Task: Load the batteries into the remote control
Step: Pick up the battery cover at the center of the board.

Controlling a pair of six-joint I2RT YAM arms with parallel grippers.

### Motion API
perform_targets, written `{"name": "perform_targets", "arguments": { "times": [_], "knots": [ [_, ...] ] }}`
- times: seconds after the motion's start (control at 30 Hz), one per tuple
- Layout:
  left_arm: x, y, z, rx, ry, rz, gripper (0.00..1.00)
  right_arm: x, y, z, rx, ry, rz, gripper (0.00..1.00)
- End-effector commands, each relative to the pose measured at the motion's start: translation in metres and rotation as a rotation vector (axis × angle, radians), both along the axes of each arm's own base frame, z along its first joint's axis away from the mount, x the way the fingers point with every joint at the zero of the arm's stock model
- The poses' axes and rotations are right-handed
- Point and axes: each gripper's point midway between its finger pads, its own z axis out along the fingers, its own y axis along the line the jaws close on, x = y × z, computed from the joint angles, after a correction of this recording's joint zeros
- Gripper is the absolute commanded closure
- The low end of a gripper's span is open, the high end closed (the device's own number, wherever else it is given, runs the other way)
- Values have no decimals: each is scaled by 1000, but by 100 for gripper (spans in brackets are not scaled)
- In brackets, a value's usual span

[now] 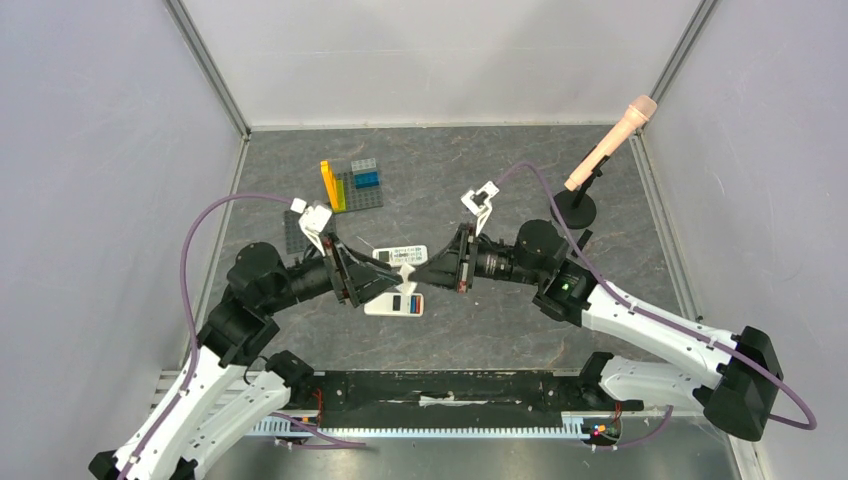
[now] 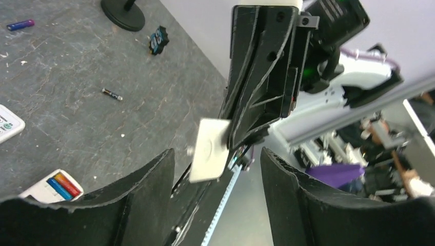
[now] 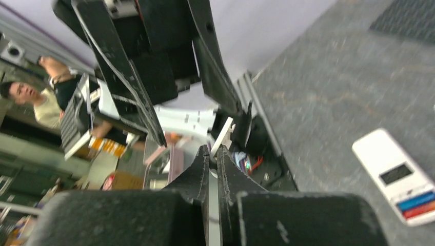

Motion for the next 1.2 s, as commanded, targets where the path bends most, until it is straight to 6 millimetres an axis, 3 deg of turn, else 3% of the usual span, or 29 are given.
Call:
{"name": "perform_targets", "arguments": {
  "times": [0.0,0.23,0.4,0.57,0.73,0.83,0.87,0.97,1.03,1.07,1.17],
  "knots": [
    [-19,-6,-10,149,-152,-190,33,-38,-6,-9,-69,38,210,100],
    [-43,-20,-20,102,-90,-404,38,-46,-7,-4,-54,29,261,100],
    [-55,-22,-10,44,-115,-470,71,-49,-8,-3,-48,26,278,100],
    [-68,-24,0,-43,-109,-556,78,-48,-8,-1,-33,30,271,100],
    [-74,-26,8,-122,-108,-602,97,-45,-7,-4,-19,45,252,100],
    [-74,-26,14,-150,-120,-591,98,-43,-7,-8,-13,55,229,99],
    [-71,-27,15,-157,-119,-572,98,-42,-8,-9,-7,56,218,94],
    [-61,-29,16,-161,-94,-522,98,-34,-12,-15,3,50,152,57],
    [-53,-31,16,-167,-67,-477,98,-29,-16,-14,38,37,99,39],
    [-48,-32,17,-171,-50,-451,98,-26,-18,-16,52,39,75,34],
    [-40,-33,22,-190,-32,-403,98,-17,-25,-16,100,45,-5,32]
  ]
}}
